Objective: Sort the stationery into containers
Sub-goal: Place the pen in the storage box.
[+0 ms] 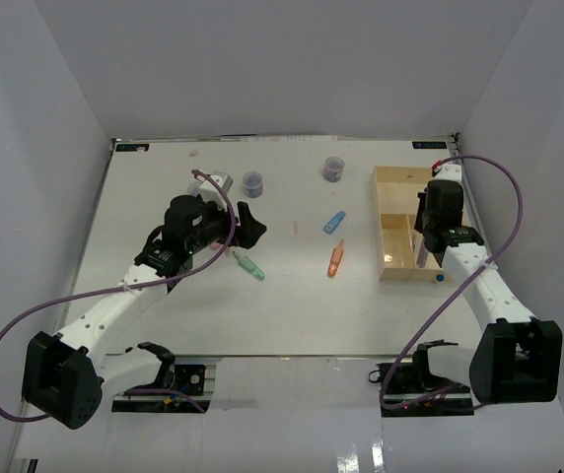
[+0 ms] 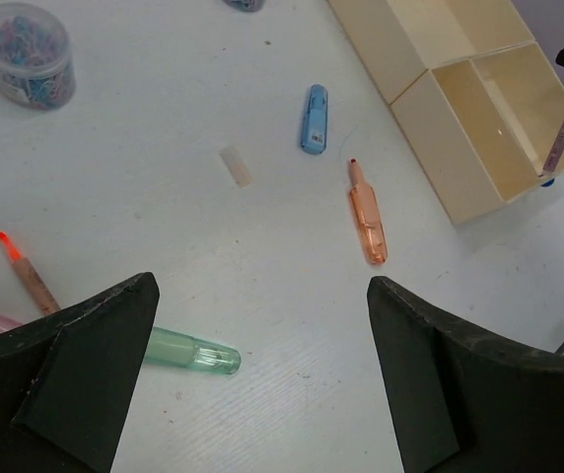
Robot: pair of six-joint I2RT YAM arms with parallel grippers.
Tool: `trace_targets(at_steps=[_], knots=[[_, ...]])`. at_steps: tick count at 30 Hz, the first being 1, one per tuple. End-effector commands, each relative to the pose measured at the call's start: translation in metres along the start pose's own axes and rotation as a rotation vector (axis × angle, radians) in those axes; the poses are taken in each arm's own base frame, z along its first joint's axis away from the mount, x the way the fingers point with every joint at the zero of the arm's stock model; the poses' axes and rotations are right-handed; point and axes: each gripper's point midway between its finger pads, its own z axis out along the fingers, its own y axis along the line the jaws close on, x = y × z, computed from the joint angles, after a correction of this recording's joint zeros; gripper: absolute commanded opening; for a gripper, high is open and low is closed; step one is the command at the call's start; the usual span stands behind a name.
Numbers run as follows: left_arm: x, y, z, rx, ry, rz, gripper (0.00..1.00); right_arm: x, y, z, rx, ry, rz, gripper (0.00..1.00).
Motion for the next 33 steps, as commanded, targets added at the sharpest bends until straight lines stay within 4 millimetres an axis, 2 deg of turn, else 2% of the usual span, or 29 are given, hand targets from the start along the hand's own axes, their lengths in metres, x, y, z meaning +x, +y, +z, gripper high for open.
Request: trace_targets(at_steps=[1,6,9,12,13,16,18,19,22,25,29,33], knots=[[-0.013,0.008,-0.003,-0.062,-0.024,0.017,0.98,0.015,-0.009,0.015,0.019,0.066,-0.019,0.08],[-0.015,0.013,-0.005,-0.091,-0.035,0.03,0.98,0.025,-0.016,0.033,0.056,0.107,-0.046,0.08],[-0.014,0.015,-0.005,-0.098,-0.032,0.033,0.98,0.029,-0.012,0.039,0.043,0.124,-0.061,0.15],[-0.014,0.014,-0.005,-0.096,-0.033,0.032,0.98,0.038,-0.008,0.046,0.025,0.157,-0.073,0.28],[-0.014,0.015,-0.004,-0.097,-0.03,0.032,0.98,0.038,-0.006,0.047,0.017,0.159,-0.073,0.43],[-0.013,0.016,-0.004,-0.101,-0.028,0.029,0.98,0.034,-0.003,0.044,-0.008,0.149,-0.064,0.64],[-0.013,0.016,-0.003,-0.101,-0.027,0.027,0.98,0.027,-0.003,0.04,-0.011,0.128,-0.057,0.72],[-0.012,0.016,-0.003,-0.102,-0.023,0.025,0.98,0.021,-0.002,0.036,-0.019,0.111,-0.053,0.78],[-0.009,0.02,-0.001,-0.117,-0.01,0.013,0.98,0.001,0.001,0.021,-0.057,0.048,-0.031,0.87],[-0.009,0.026,-0.001,-0.149,-0.008,0.0,0.98,-0.02,0.008,0.0,-0.114,-0.026,-0.008,0.91],[-0.009,0.044,-0.001,-0.233,0.0,-0.029,0.98,-0.043,0.034,-0.036,-0.225,-0.118,-0.015,0.95],[-0.001,0.062,0.001,-0.307,0.041,-0.077,0.98,-0.044,0.074,-0.063,-0.355,-0.173,-0.035,0.97]])
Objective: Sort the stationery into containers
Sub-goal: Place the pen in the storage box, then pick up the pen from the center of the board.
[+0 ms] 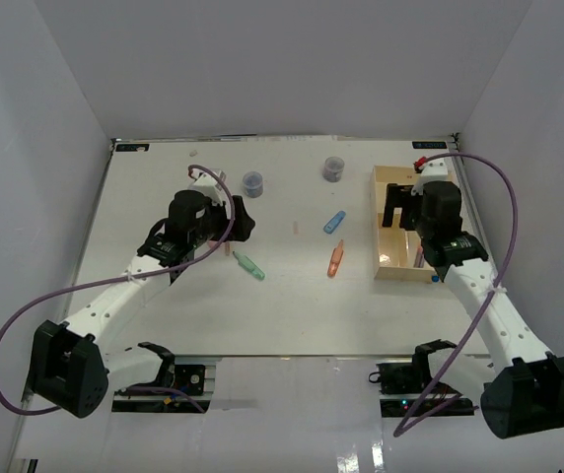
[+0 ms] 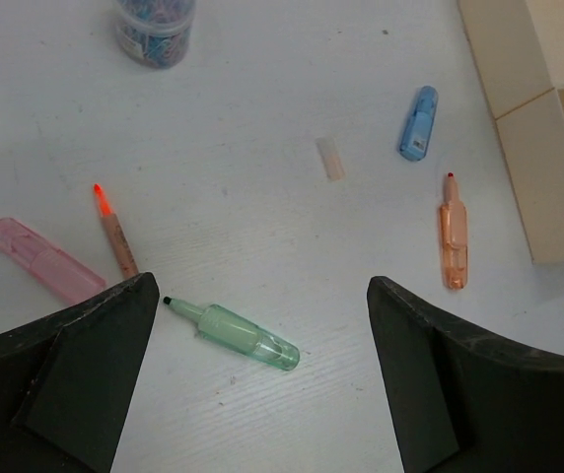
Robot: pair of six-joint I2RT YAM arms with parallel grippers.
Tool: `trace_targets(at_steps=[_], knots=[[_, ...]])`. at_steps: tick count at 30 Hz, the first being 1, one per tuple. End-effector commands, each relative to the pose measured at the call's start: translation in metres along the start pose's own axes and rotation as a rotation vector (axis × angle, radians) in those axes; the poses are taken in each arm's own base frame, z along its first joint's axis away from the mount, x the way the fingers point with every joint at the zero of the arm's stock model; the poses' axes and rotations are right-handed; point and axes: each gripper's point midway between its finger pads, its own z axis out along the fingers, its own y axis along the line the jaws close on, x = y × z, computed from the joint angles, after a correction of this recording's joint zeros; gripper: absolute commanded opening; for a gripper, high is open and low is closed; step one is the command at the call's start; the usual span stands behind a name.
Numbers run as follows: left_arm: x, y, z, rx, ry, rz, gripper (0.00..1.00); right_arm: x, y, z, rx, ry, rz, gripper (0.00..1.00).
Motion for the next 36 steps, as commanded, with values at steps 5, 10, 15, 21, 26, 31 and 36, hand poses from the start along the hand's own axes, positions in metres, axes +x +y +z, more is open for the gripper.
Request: trace_targets(at_steps=[5,10,15,21,26,31,36], knots=[[-0.001,0.047,0.007,-0.208,0.046,-0.097,0.98,-0.009,0.094,-0.026,-0.256,-0.074,-0.039,0.98],[0.025,0.065,0.017,-0.286,0.158,-0.113,0.91,0.01,0.128,-0.023,-0.333,-0.037,-0.049,0.98],[0.045,0.078,0.028,-0.35,0.246,-0.121,0.7,0.031,0.147,-0.02,-0.379,-0.002,-0.063,0.97],[0.054,0.088,0.043,-0.368,0.299,-0.152,0.59,0.042,0.157,-0.018,-0.401,0.019,-0.083,0.97],[0.062,0.087,0.064,-0.346,0.363,-0.177,0.56,0.045,0.16,-0.017,-0.407,0.022,-0.087,0.97],[0.054,0.092,0.081,-0.358,0.376,-0.178,0.49,0.049,0.162,-0.017,-0.419,0.025,-0.089,0.97],[0.056,0.099,0.095,-0.389,0.407,-0.166,0.45,0.052,0.163,-0.018,-0.425,0.029,-0.092,0.97]])
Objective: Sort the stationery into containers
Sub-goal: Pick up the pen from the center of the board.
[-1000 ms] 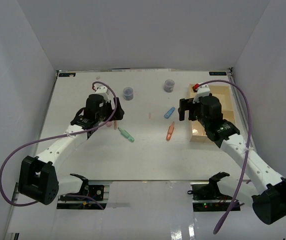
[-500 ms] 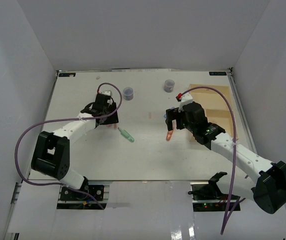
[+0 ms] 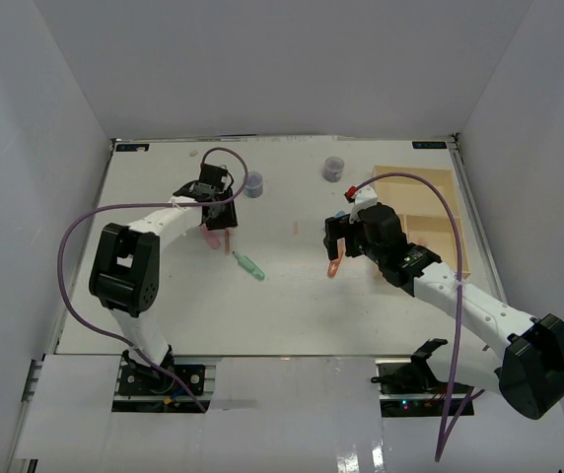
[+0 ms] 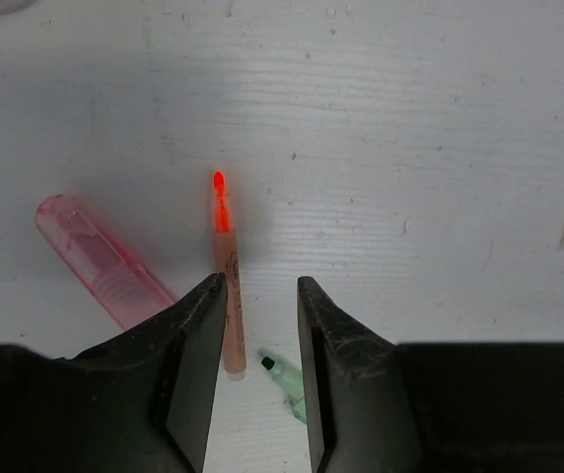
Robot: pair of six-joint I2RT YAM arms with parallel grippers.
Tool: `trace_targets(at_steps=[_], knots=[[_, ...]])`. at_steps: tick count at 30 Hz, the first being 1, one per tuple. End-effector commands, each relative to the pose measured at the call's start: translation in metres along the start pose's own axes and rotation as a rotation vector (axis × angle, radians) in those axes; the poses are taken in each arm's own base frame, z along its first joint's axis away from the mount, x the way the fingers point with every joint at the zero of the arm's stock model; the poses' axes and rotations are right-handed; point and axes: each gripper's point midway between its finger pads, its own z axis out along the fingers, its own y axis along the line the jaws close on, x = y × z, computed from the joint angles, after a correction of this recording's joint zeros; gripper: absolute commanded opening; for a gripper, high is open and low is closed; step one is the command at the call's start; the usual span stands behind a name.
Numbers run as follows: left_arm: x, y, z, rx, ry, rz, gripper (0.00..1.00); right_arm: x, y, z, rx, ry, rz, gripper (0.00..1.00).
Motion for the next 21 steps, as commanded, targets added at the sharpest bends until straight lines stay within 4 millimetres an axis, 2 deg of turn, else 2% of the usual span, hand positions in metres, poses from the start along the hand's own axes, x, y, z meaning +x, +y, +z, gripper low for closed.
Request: trace_targets(at_steps=[1,9,21], knots=[[-0.017,-0.001,-0.003,-0.01,-0.015,-0.001,0.45,-0.011,0.006,-0.001,-0.019,-0.049,0.006,0.97],[-0.003,0.008,0.009,-0.055,0.031,0.003,0.43,-0.009,0.003,-0.002,-0.009,-0.046,-0.001,0.98],[-0.004,0.016,0.024,-0.106,0.055,0.022,0.4,-0.001,0.003,0.0,-0.01,-0.032,-0.001,0.97]])
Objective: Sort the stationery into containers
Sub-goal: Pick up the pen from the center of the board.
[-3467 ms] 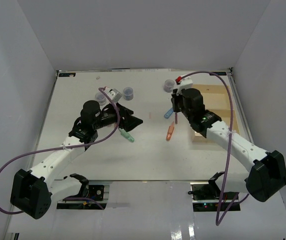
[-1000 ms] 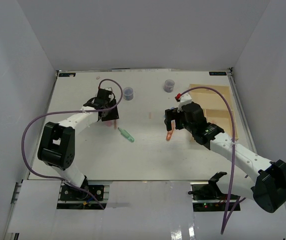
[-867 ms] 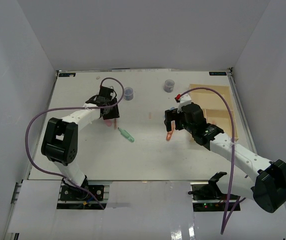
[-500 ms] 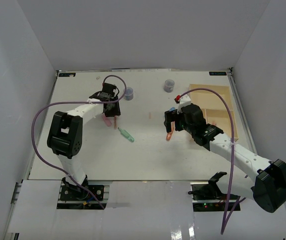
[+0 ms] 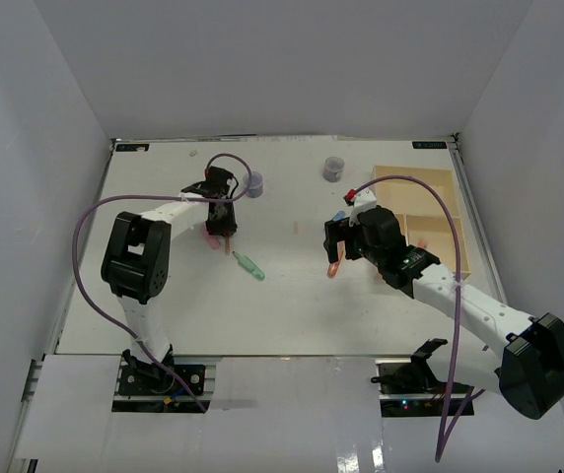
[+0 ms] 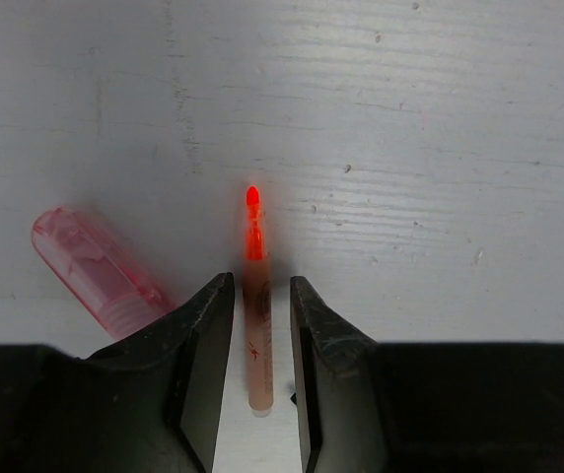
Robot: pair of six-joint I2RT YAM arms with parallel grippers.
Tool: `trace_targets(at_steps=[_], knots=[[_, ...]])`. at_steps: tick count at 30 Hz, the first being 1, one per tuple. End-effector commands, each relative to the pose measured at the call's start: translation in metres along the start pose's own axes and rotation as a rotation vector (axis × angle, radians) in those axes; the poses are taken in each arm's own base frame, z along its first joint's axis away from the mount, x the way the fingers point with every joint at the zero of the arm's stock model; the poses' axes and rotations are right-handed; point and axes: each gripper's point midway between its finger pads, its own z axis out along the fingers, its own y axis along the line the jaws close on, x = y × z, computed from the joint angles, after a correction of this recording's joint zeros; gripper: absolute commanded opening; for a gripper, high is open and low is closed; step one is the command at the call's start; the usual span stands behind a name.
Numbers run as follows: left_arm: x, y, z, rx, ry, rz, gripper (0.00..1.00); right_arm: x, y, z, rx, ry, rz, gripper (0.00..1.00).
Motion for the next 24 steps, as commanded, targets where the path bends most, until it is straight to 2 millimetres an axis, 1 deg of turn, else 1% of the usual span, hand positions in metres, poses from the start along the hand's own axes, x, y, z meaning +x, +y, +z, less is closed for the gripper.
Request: trace_targets(at_steps=[1,3,7,10,11,14,15,19,20,21,22,23,24], knots=[[-0.019,0.003,-0.004,-0.02,-0.037,-0.002,0.39,-0.009,0.003,-0.001,-0.006,-0.046,0.002,0.98],[-0.018,0.004,-0.002,-0.026,-0.033,0.0,0.36,-0.009,0.002,-0.001,-0.005,-0.045,0.003,0.97],[-0.02,0.003,-0.001,-0.018,-0.033,-0.001,0.27,-0.008,0.003,0.0,-0.007,-0.043,0.002,0.97],[-0.016,0.004,0.003,-0.02,-0.019,0.003,0.22,-0.009,0.001,-0.002,-0.002,-0.048,0.003,0.97],[-0.016,0.003,0.003,-0.019,-0.018,0.003,0.18,-0.009,0.001,-0.002,-0.001,-0.048,0.002,0.98],[-0.019,0.001,0.002,-0.012,-0.024,0.001,0.11,-0.009,0.0,-0.004,0.003,-0.053,0.003,0.98],[-0.021,0.0,0.0,-0.008,-0.029,0.002,0.07,-0.01,0.0,-0.004,0.001,-0.055,0.003,0.97],[-0.045,-0.01,-0.025,0.035,-0.092,-0.019,0.02,-0.016,0.005,-0.011,-0.027,-0.086,0.0,0.97],[-0.058,-0.019,-0.041,0.079,-0.13,-0.027,0.02,-0.026,0.009,-0.011,-0.05,-0.135,0.002,0.97],[-0.065,-0.024,-0.05,0.108,-0.151,-0.034,0.01,-0.027,0.014,-0.015,-0.073,-0.152,0.0,0.97],[-0.07,-0.029,-0.06,0.138,-0.17,-0.04,0.0,-0.028,0.022,-0.017,-0.121,-0.161,-0.003,0.97],[-0.087,-0.038,-0.083,0.192,-0.242,-0.049,0.0,-0.034,0.029,-0.019,-0.155,-0.19,-0.005,0.97],[-0.087,-0.049,-0.094,0.263,-0.257,-0.042,0.0,-0.038,0.035,-0.023,-0.185,-0.21,-0.008,0.97]])
